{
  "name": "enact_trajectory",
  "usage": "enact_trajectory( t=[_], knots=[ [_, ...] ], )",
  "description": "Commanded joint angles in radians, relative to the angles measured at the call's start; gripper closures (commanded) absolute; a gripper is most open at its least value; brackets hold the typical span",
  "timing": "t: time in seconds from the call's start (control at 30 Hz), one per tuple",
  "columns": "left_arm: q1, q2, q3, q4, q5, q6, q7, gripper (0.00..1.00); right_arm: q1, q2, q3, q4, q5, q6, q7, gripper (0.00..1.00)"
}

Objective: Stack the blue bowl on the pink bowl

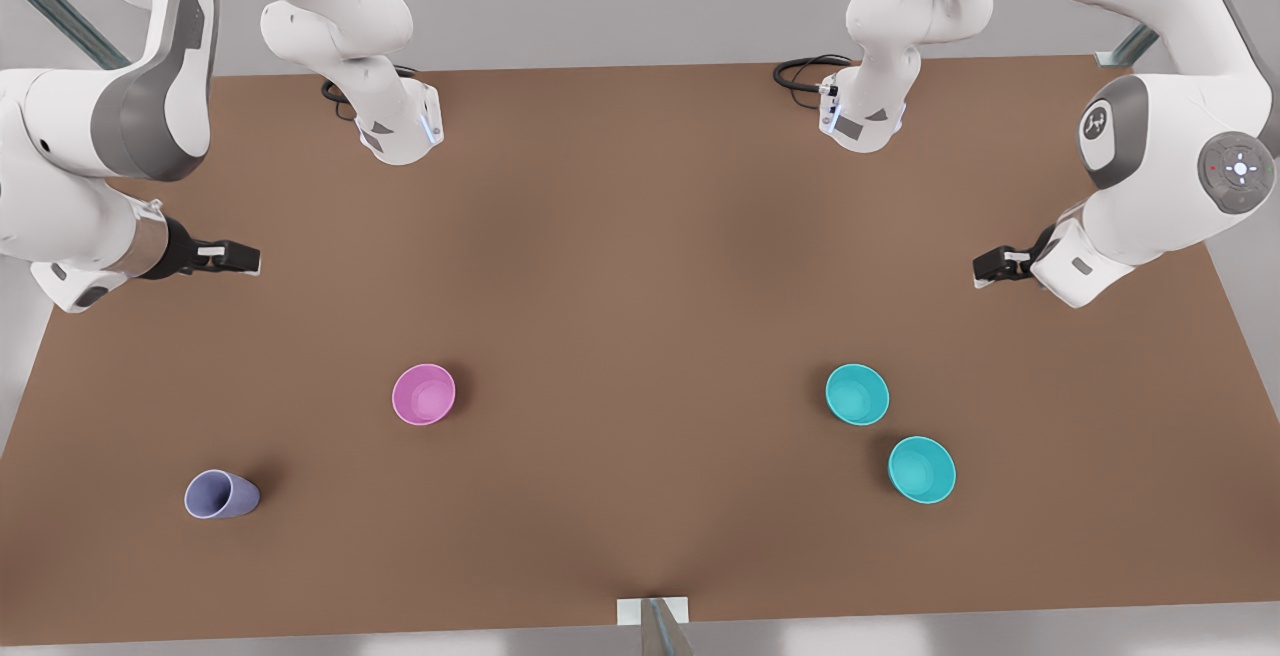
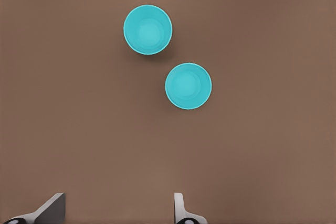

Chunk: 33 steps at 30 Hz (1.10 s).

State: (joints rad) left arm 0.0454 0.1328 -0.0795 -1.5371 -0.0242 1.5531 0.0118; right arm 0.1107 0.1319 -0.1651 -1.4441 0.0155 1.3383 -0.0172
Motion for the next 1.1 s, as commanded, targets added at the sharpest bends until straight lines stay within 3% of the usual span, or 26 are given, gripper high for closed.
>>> enact_trajectory(
  t=[0.0,0.1,0.23,0.33,0.4,0.57,1.07],
  knots=[
    [0.002,-0.001,0.0,0.002,0.001,0.002,0.004,0.0,0.0,-0.001,-0.001,-0.001,0.0,0.018,-0.001,0.0],
    [0.002,-0.001,-0.002,0.003,0.003,0.002,0.004,0.0,0.001,0.084,0.002,0.016,0.034,0.074,-0.015,0.0],
    [0.002,-0.001,-0.002,0.003,0.003,0.002,0.004,0.0,0.023,0.313,0.009,0.014,0.123,0.353,-0.027,0.0],
    [0.002,0.001,0.0,0.003,0.003,0.004,0.004,0.0,0.033,0.316,0.009,-0.168,0.129,0.638,-0.089,0.0],
    [0.004,0.004,0.0,0.003,0.003,0.009,0.004,0.0,0.044,0.318,0.012,-0.367,0.155,0.927,-0.093,0.0],
    [0.004,0.002,0.0,0.002,0.001,0.001,0.0,0.0,0.084,0.416,0.035,-0.377,0.3,1.004,-0.116,0.0],
    [0.004,0.01,0.0,0.002,0.003,-0.038,0.0,0.0,0.087,0.48,0.039,-0.401,0.33,0.993,-0.144,0.0]
  ],
)
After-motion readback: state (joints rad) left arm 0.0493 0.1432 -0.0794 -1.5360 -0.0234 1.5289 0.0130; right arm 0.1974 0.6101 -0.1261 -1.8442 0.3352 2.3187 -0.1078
